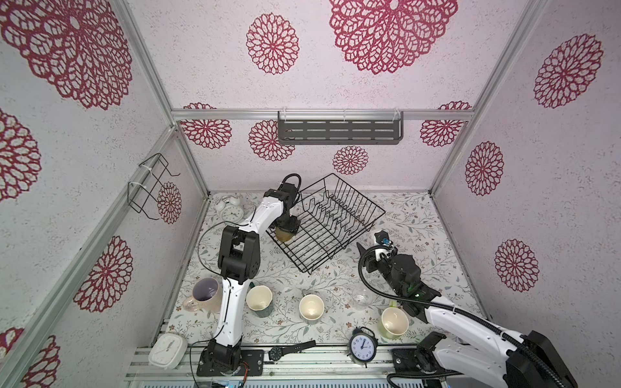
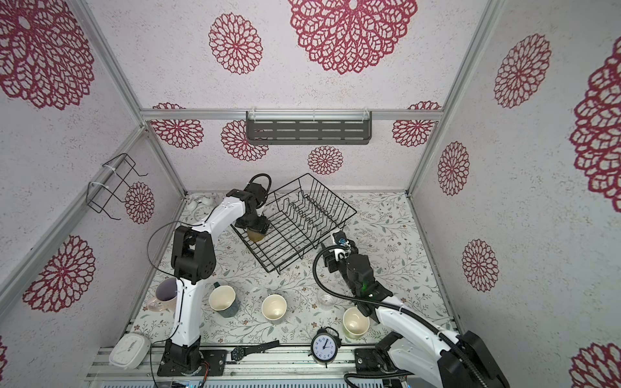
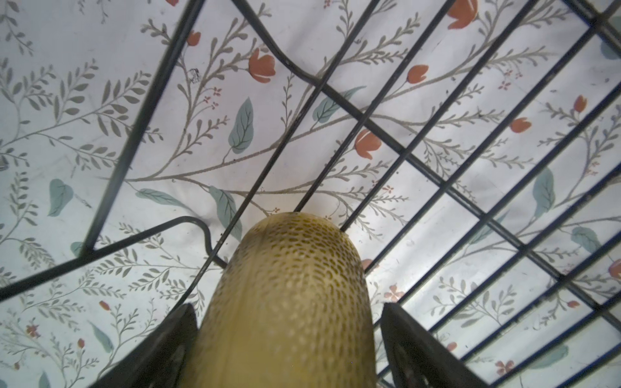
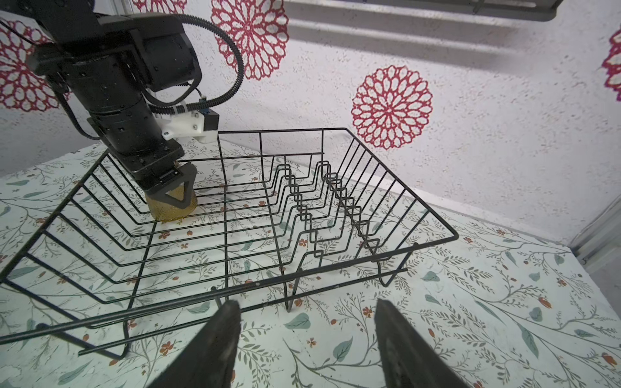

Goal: Load cups into a dish rack
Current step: Place the cup upside down at the dish rack, then pick up the cup from the bottom-center of the table.

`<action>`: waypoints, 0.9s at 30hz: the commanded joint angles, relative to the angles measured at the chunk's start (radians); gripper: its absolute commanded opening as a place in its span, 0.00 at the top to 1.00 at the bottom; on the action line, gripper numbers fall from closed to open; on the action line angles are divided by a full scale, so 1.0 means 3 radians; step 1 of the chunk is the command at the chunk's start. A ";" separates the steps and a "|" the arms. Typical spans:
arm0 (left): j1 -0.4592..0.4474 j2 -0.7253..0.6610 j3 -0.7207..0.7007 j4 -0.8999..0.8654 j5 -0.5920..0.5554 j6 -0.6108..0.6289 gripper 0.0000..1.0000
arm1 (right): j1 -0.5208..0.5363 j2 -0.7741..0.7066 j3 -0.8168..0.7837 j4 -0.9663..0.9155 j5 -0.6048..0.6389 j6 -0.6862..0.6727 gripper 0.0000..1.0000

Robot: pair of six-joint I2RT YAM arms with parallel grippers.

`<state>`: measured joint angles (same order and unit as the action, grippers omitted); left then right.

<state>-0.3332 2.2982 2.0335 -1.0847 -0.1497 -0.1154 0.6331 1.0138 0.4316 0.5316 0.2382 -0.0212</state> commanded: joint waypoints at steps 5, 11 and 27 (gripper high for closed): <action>-0.0099 -0.0519 0.0012 0.0080 -0.0282 -0.0082 0.09 | -0.0042 0.0128 0.0653 -0.1069 0.0517 0.0967 0.13; -0.0232 -0.1078 -0.0090 0.0131 -0.0545 -0.0230 0.07 | -0.0065 0.0365 0.1032 -0.1545 -0.0173 0.1113 0.03; -0.0206 -0.3858 -0.2626 0.0970 -0.0707 -0.1062 0.03 | 0.0507 0.1045 0.1999 -0.3073 -0.1889 0.0930 0.05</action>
<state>-0.4046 1.2308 1.3037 -0.8509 -0.3328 -0.3687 0.7422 1.3155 0.9966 -0.2417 -0.2234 0.2913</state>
